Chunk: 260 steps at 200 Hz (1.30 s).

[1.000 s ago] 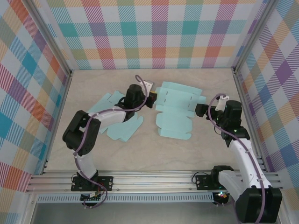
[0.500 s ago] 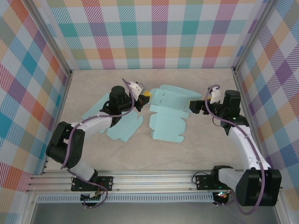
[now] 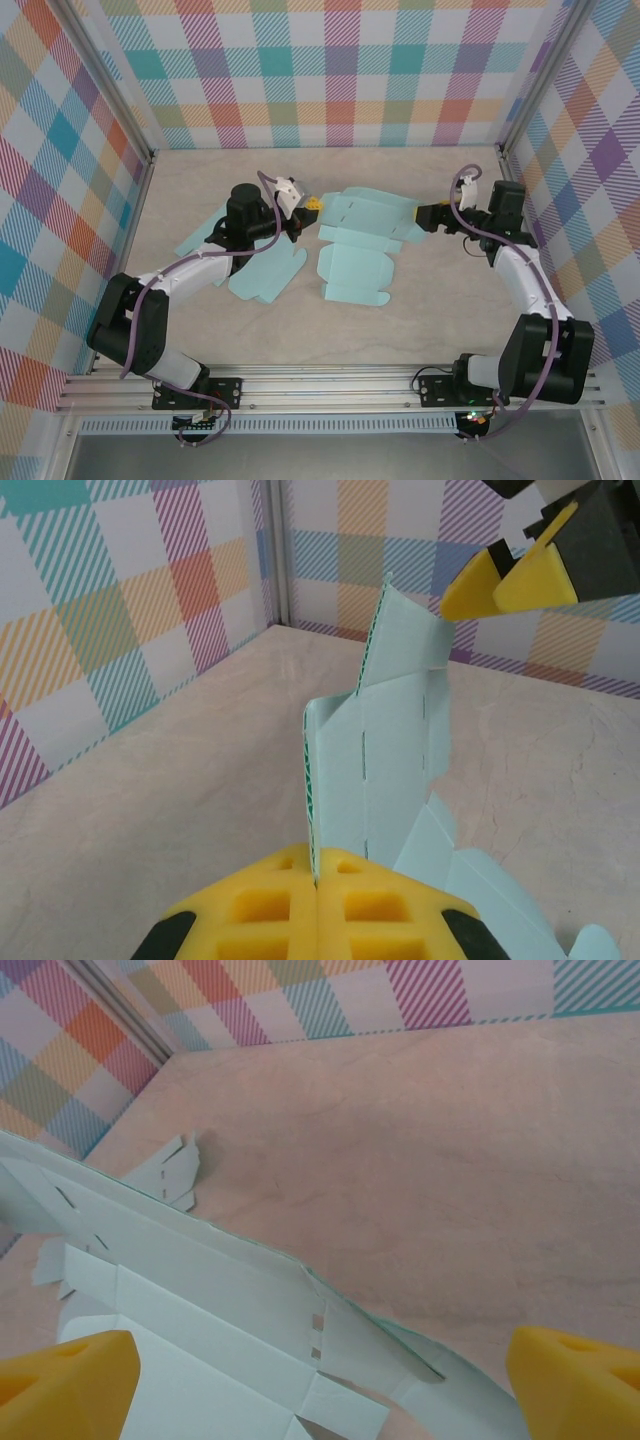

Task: Fold the paper box

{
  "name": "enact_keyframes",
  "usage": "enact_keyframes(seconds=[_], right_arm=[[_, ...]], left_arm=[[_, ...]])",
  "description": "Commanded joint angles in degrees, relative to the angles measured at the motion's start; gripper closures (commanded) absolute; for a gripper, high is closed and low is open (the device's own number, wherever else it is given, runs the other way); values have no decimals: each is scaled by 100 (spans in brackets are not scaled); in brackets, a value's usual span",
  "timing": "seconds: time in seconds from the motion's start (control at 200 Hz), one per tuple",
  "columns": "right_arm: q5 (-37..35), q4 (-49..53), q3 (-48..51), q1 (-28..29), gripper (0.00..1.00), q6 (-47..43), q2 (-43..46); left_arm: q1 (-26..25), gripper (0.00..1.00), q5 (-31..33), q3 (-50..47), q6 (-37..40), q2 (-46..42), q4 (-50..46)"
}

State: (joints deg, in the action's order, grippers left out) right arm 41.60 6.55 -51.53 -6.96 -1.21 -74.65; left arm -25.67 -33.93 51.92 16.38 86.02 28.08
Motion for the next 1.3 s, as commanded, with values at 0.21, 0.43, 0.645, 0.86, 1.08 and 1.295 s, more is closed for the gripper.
enact_keyframes(seconds=[0.21,0.43,0.645,0.86,1.08,1.295], right_arm=[[950,824,-1134,-13,21,-618,-1145],[1274,787,-1113,-7,22,-726,-1324],[1544,674,-932,-12,22,-766,-1389],[1632,661,-856,2,26,-810,-1431],[1498,567,-573,67,29,-868,-1154],[1383,588,-547,162,50,-916,-884]], left_arm=[[92,100,-384,263,358,-48,-319],[106,100,-367,369,433,-41,-454],[141,100,-377,434,440,-48,-487],[175,100,-403,518,447,-50,-597],[176,100,-364,600,418,12,-606],[176,100,-476,803,480,65,-993]])
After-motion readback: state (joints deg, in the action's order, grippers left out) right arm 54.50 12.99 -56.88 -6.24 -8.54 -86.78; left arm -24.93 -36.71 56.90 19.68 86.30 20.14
